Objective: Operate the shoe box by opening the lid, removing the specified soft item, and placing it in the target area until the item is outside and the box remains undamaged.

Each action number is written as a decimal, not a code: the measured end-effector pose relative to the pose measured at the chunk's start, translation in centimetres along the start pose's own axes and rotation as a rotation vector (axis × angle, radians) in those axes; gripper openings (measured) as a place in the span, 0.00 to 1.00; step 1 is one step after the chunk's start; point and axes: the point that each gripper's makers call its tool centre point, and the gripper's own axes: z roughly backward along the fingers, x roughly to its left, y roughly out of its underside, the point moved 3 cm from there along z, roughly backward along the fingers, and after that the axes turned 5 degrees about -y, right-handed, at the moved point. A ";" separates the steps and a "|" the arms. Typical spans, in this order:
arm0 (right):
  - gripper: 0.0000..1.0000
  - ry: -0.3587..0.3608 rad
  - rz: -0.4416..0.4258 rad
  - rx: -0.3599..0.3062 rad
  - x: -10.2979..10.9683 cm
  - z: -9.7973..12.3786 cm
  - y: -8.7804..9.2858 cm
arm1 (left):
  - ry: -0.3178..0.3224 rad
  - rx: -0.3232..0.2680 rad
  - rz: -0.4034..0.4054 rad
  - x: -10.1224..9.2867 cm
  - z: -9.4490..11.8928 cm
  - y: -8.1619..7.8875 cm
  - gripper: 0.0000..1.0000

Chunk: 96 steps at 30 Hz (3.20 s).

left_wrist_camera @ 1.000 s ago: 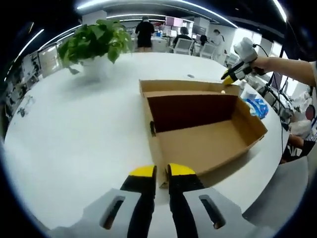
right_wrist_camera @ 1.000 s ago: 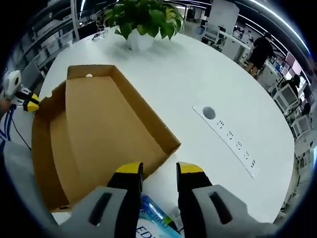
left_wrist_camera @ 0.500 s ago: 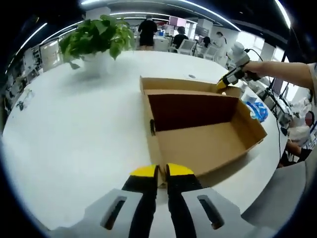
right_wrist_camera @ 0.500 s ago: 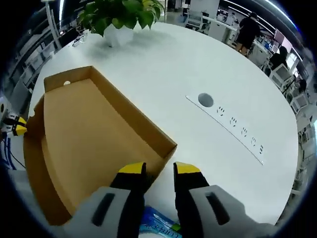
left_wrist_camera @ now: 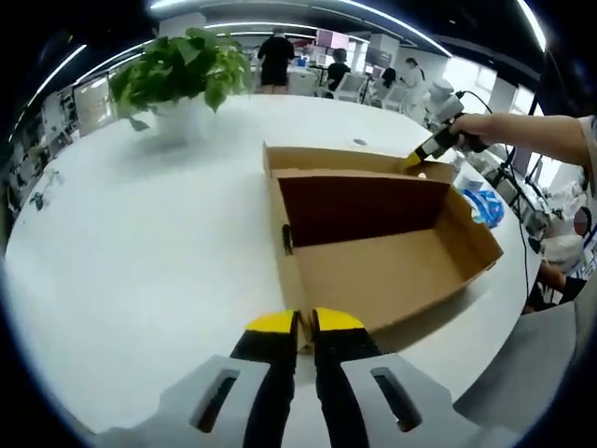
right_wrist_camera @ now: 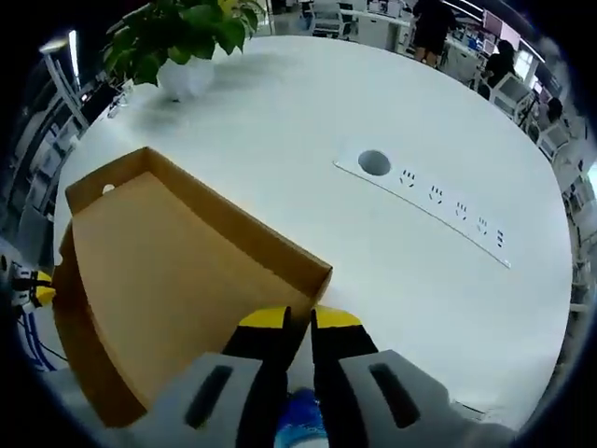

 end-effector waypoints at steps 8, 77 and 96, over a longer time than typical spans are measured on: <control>0.04 -0.004 -0.106 -0.057 0.6 1.5 0.2 | -0.002 0.001 0.004 0.0 0.0 0.0 0.02; 0.00 -0.087 -0.107 -0.455 7.3 16.1 0.6 | 0.001 -0.026 -0.030 -0.1 0.2 0.1 0.03; 0.00 -0.068 -0.113 -0.519 8.8 17.3 3.3 | 0.011 -0.028 -0.052 -0.2 0.2 0.0 0.04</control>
